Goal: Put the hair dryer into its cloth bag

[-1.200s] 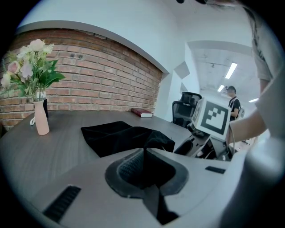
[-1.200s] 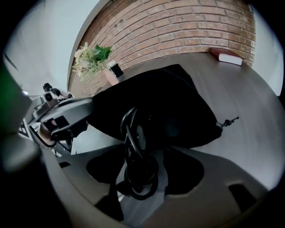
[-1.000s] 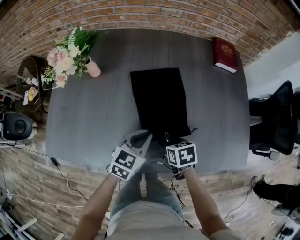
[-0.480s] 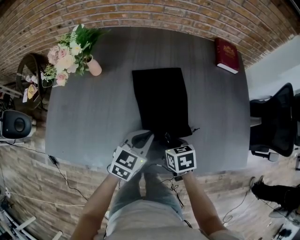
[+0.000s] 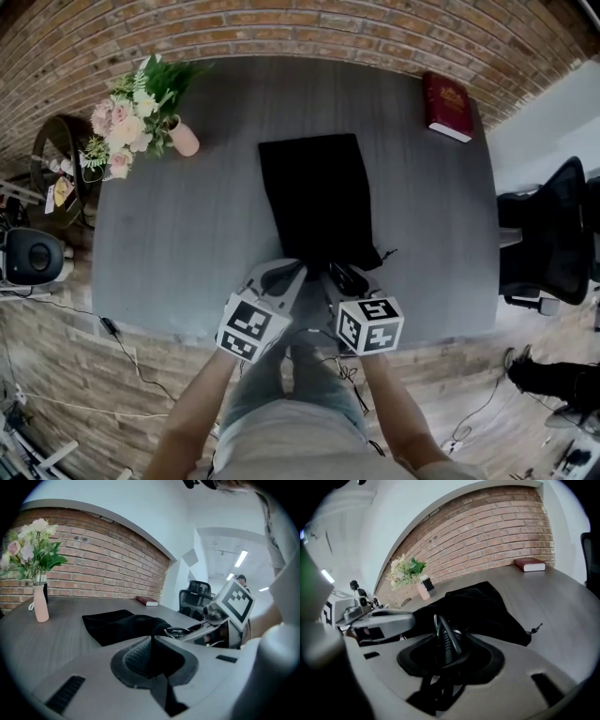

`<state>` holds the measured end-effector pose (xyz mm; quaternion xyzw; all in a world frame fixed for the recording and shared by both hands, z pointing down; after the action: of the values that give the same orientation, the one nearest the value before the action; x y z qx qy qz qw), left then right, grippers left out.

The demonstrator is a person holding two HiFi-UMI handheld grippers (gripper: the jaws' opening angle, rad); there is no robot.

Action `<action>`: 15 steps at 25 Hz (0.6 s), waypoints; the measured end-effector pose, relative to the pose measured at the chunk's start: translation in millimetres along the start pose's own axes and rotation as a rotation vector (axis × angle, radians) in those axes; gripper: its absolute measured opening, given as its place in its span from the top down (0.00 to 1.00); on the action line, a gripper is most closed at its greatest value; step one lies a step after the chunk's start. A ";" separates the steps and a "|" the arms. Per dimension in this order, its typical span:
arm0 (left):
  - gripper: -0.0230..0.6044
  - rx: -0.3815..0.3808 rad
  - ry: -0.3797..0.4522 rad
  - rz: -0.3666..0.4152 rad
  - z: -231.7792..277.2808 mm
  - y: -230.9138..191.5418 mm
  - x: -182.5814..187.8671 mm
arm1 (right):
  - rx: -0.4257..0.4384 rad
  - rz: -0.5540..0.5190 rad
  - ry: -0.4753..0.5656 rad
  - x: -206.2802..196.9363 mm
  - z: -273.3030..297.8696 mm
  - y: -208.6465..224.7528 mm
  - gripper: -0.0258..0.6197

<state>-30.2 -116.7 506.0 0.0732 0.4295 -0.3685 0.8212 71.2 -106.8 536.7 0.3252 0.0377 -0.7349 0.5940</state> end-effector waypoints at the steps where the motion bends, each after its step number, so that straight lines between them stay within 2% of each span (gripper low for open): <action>1: 0.94 -0.001 0.004 0.002 -0.9 0.7 1.1 | -0.001 0.012 0.018 1.3 0.3 -0.5 0.70; 7: 0.94 -0.003 0.020 0.013 -4.7 0.9 7.3 | -0.006 0.043 0.119 15.1 4.7 -2.0 0.70; 15: 0.94 -0.020 0.037 0.026 -6.5 1.9 13.8 | -0.012 0.051 0.187 40.0 19.5 3.8 0.70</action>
<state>-28.2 -120.0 491.1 0.0775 0.4473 -0.3522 0.8185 62.8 -150.4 532.4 0.3898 0.0891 -0.6857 0.6082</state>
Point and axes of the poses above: the fingertips, and each gripper's own axes: z forward along the fingers, y to its right, x out of its top, the point moved 4 cm from there along -z, backward along the fingers, and after that the axes turned 14 degrees about -y, right-handed, at the moved point
